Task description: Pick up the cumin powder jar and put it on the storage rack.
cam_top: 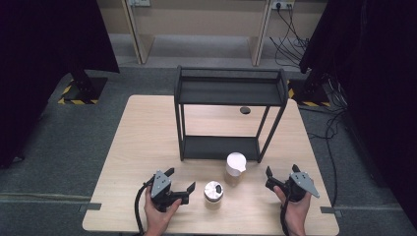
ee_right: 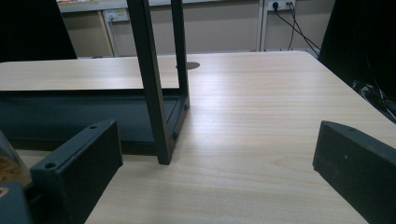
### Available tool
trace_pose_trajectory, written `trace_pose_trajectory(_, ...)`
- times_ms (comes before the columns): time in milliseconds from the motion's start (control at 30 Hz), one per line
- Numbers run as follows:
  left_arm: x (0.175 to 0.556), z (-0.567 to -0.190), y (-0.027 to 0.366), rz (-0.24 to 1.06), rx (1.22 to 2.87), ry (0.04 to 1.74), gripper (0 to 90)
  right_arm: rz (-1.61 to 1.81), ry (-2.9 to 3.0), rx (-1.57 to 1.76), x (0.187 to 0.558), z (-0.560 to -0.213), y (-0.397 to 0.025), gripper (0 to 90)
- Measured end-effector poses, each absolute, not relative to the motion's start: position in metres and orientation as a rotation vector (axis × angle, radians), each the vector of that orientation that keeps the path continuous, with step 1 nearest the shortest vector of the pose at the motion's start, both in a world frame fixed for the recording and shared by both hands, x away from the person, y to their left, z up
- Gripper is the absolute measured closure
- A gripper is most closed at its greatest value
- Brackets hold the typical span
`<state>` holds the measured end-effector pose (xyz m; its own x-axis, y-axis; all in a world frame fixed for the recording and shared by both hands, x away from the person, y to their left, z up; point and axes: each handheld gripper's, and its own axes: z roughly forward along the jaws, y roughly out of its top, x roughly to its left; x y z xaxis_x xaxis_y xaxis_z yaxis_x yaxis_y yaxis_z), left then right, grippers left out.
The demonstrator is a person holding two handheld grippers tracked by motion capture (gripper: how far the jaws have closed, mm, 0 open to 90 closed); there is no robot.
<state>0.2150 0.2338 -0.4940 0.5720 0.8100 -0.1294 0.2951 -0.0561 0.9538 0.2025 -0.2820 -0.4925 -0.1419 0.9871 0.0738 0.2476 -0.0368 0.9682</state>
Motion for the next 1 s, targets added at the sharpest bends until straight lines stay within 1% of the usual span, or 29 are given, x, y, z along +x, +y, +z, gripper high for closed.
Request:
trace_pose_trajectory(400,0.219,-0.494,0.239,0.516,1.629,0.928,1.6,1.225,1.484,1.35,0.202,-0.492,-0.28,1.5)
trace_pose_trajectory(567,0.218,-0.492,0.247,0.499,1.603,0.921,0.7,1.224,1.487,1.349,0.203,-0.492,-0.28,1.6)
trace_pose_trajectory(800,0.207,-0.485,0.248,0.491,1.577,0.846,0.5,1.219,1.489,1.344,0.203,-0.492,-0.28,1.6)
trace_pose_trajectory(1000,0.202,-0.481,0.242,0.486,1.586,0.806,0.7,1.214,1.493,1.339,0.203,-0.492,-0.279,1.7)
